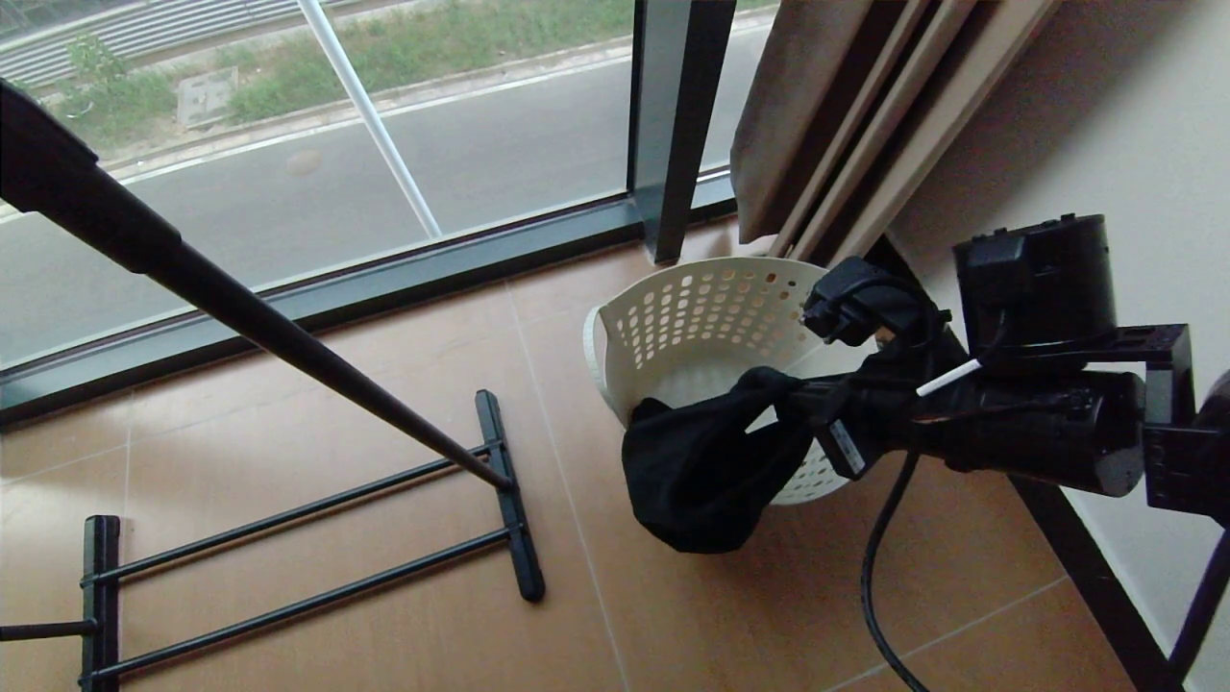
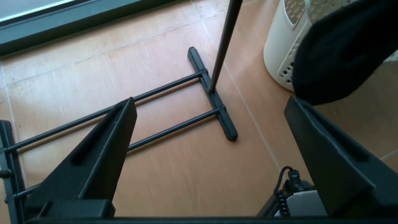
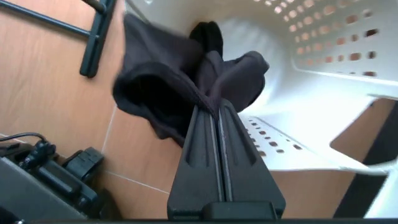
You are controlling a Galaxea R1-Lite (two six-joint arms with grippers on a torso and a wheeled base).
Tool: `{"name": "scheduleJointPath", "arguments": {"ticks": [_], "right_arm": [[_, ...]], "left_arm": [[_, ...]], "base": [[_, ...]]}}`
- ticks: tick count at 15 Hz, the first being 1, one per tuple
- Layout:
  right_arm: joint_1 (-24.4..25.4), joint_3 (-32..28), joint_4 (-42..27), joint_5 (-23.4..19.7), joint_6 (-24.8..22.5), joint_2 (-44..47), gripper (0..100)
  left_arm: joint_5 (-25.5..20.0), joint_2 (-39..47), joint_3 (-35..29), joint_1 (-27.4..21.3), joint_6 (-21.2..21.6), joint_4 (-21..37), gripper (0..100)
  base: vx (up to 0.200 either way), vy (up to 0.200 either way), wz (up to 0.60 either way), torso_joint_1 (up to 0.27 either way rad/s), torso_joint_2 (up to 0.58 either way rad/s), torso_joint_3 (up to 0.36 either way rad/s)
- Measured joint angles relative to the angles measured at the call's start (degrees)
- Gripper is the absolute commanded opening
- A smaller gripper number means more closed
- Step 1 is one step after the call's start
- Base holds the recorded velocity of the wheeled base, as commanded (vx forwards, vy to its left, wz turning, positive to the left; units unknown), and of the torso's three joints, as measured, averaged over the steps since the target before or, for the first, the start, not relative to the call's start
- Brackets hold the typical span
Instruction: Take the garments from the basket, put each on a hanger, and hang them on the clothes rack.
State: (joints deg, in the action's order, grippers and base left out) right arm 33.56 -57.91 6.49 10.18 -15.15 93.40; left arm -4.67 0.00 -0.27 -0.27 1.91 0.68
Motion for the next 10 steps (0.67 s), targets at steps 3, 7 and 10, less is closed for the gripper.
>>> {"name": "scheduleJointPath", "arguments": {"ticks": [3, 7, 10], "right_arm": [[1.3, 0.6, 0.8, 2.8, 0.1, -1.9, 0], [3.4, 2.3, 0.8, 4.9, 0.2, -4.9, 0], [5.4, 5.7, 0.8, 5.7, 0.2, -8.5, 0]], "left_arm": [[0.0, 0.0, 0.0, 0.0, 0.0, 0.0, 100], [1.1, 0.0, 0.0, 0.0, -0.2, 0.0, 100], [4.6, 0.0, 0.0, 0.0, -1.5, 0.0, 100]], "base": [[0.000, 0.000, 0.00, 0.001, 0.00, 0.129], [0.000, 0.000, 0.00, 0.005, 0.00, 0.189], [0.000, 0.000, 0.00, 0.004, 0.00, 0.204]]}}
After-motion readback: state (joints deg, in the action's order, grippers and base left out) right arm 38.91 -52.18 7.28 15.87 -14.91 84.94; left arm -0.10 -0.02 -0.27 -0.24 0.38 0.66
